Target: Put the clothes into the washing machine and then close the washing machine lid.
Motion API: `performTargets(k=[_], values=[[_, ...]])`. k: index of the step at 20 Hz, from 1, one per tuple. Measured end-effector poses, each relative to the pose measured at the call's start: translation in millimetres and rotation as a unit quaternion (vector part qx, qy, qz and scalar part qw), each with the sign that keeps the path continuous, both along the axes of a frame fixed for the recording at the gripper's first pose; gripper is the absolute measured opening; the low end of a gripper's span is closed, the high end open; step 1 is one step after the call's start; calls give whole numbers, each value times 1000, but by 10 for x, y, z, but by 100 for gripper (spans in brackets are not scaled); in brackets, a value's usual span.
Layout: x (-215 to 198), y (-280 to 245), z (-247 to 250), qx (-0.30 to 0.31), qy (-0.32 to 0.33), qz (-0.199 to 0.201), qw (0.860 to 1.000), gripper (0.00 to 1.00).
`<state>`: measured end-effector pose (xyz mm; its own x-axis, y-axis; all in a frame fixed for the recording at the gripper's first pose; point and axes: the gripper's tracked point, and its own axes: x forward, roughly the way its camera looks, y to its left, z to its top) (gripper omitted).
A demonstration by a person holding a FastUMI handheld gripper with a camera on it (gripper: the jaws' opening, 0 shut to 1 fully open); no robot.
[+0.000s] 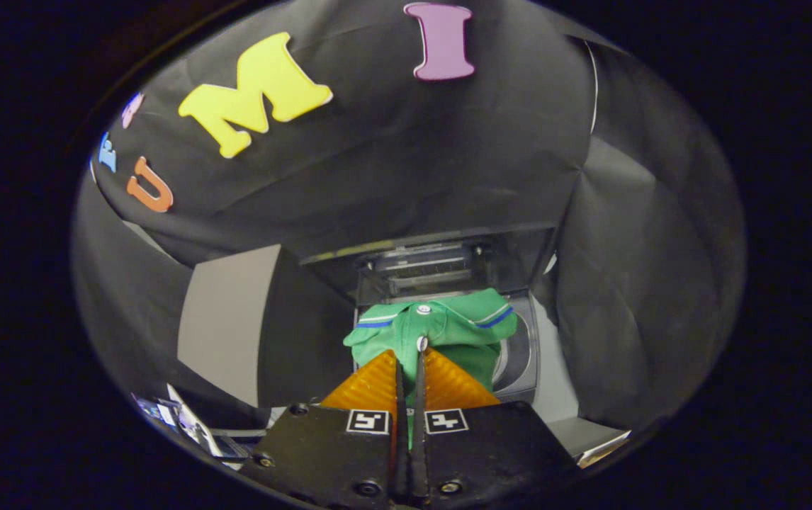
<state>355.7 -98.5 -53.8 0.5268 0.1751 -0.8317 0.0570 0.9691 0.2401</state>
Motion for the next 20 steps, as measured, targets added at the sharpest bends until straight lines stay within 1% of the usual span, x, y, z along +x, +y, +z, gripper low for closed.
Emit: performTargets(k=[4, 8, 14, 20], values=[[151, 118, -608, -3, 14, 6, 1000, 5], [249, 205, -1046, -29, 16, 13, 999, 5], [271, 265, -1387, -54, 17, 8, 998, 5], [301, 238, -1604, -59, 16, -12, 998, 5]])
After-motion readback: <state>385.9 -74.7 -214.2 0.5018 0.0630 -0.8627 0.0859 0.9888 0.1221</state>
